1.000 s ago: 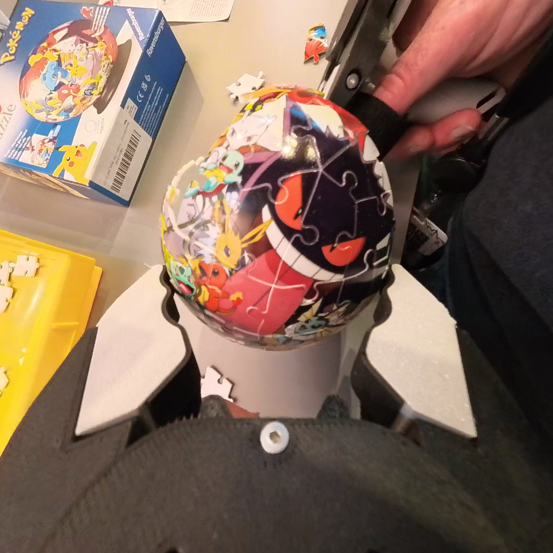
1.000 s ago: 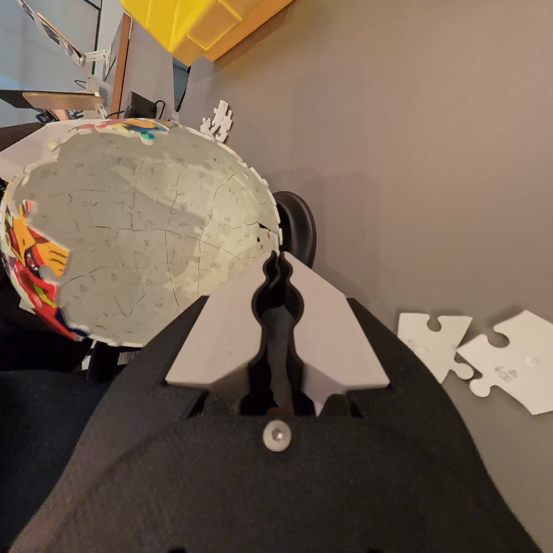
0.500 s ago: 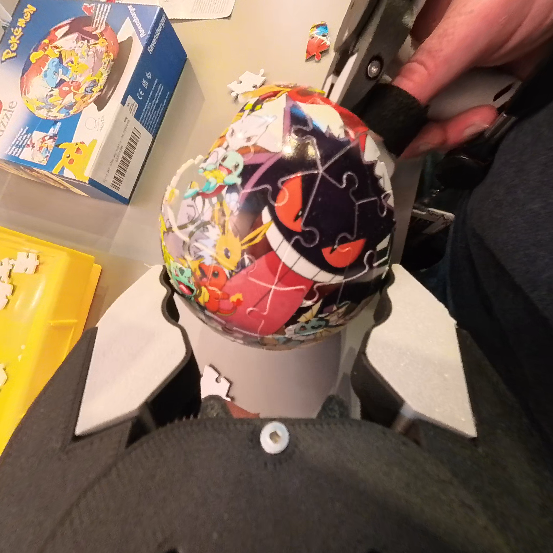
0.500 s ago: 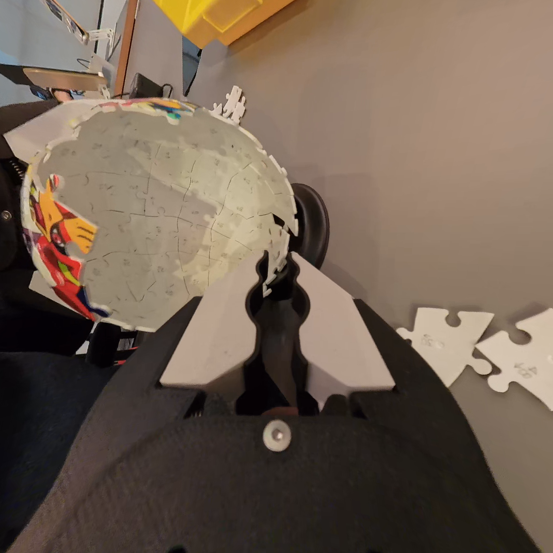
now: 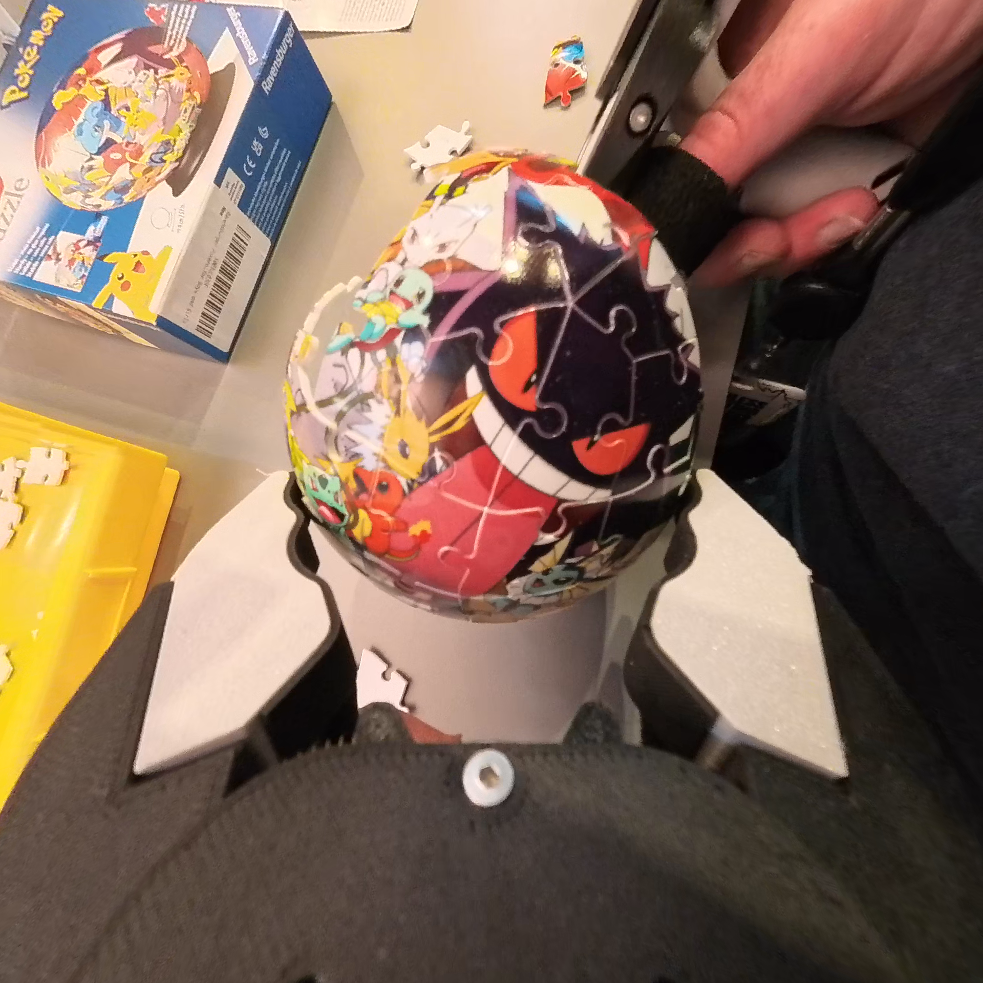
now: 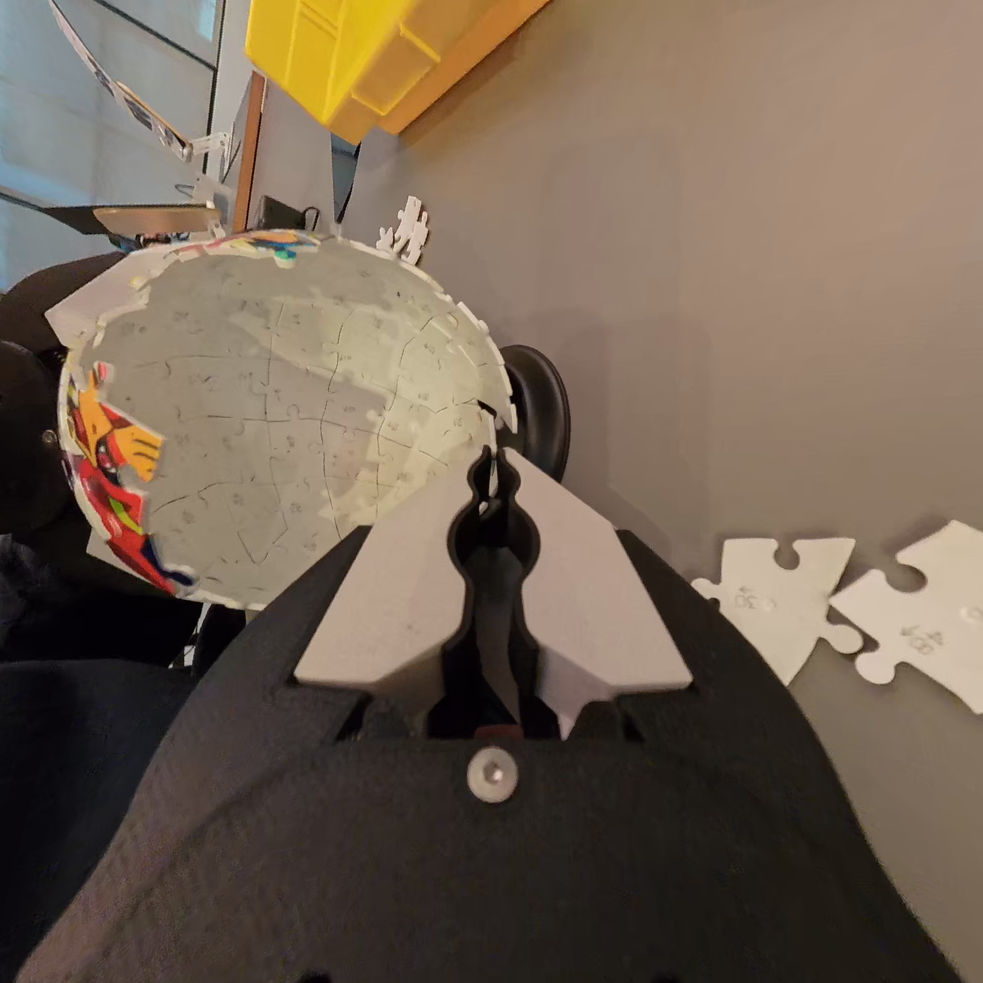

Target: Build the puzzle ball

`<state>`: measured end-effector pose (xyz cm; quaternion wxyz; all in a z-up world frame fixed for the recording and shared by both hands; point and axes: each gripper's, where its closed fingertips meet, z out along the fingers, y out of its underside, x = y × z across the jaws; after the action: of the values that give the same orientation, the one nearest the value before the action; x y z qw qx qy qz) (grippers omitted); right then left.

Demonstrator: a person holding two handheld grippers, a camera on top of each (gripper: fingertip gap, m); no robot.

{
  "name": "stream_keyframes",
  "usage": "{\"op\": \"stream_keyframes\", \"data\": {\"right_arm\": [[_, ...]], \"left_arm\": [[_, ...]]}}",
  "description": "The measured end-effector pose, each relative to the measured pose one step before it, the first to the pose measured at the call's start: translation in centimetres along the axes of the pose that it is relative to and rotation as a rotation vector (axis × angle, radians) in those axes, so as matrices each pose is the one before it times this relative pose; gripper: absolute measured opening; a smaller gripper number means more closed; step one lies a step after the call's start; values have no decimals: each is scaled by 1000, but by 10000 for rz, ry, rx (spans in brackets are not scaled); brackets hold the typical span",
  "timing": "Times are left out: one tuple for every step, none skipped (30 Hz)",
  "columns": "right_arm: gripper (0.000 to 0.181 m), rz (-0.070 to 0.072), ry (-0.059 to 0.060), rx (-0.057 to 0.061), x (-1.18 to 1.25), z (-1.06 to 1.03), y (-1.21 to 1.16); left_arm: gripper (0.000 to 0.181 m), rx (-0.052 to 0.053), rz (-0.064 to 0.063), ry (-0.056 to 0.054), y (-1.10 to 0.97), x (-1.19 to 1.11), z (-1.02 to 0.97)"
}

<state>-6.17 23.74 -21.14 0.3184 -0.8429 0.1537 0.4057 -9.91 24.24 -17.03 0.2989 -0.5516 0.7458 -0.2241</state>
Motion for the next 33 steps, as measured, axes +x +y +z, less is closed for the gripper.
{"op": "stream_keyframes", "data": {"right_arm": [[1,27,34,65,41,-26,-34],[1,35,53,13,81,-12,43],[1,33,77,157,118,-92,-173],[1,-54,55,122,55,-75,-168],[1,-70,25,20,-21,25,-15],[1,-19,-9,32,-70,90,8],[1,-41,-23,-17,-109,147,108],[1,-76,24,-47,-63,132,127],[1,-53,70,22,12,60,-2],[3,9,69,-10,66,69,18],[6,31,56,-33,95,38,49],[7,-11,17,18,18,-7,-3],[8,-54,-4,-49,-72,-5,99],[9,-74,15,-38,-75,-40,70],[10,-78,23,34,-59,-85,-65],[12,-56,-1,12,-52,-75,-67],[11,-68,4,-16,-43,-65,-28],[10,-81,26,-20,-7,-48,8],[10,-63,0,-68,-46,-19,120],[10,-17,-42,-76,-86,20,174],[10,-18,-33,-53,-59,13,146],[9,-22,17,-65,41,3,121],[8,1,40,-25,83,-32,50],[8,-11,48,-44,88,-45,77],[8,-19,28,-16,37,-59,34],[7,-9,-72,-29,-144,-47,83],[7,-47,-50,-74,-183,2,186],[7,-83,43,-10,-37,-17,52],[8,-37,83,12,120,-51,-68],[9,56,24,14,114,-76,-128],[9,49,42,42,150,-83,-125],[9,7,52,1,109,-45,-14],[9,10,-33,-76,-60,-12,155]], "left_arm": [[128,6,-5,1,-6,-5,19],[128,9,-16,1,-13,-9,14],[128,2,7,-2,11,-4,-12],[128,2,12,-1,15,6,-5],[128,8,-17,-1,10,-4,-9],[128,9,-8,4,-5,13,0],[128,0,16,14,-15,34,7],[128,-8,21,-1,-18,27,23],[128,3,4,0,-16,14,9],[128,12,0,2,-5,17,9],[128,3,-1,-4,3,-2,-5],[128,0,-2,-6,-1,-7,0],[128,4,-3,-6,-2,5,10],[128,4,-2,-2,-6,-1,3],[128,-2,6,-3,6,3,6],[128,-2,-3,-5,5,-14,-1],[128,3,-7,0,-1,-5,2],[128,-4,9,2,8,7,5],[128,-9,9,-2,5,-11,0],[128,2,1,-1,-2,-1,1],[128,2,2,1,5,2,8],[128,-4,6,-2,2,3,-2],[128,-2,2,-5,6,5,-8],[128,3,-4,-1,3,3,-5],[128,3,-3,1,9,7,3],[128,4,-8,-7,4,-10,-4],[128,5,-12,-5,-4,-7,4],[128,6,11,0,-4,4,11],[128,1,11,-1,-14,8,8],[128,-3,-5,-2,-1,-11,5],[128,2,4,-2,10,-2,2],[128,3,8,-2,0,3,-5],[128,2,-12,-2,0,-4,2]]}}
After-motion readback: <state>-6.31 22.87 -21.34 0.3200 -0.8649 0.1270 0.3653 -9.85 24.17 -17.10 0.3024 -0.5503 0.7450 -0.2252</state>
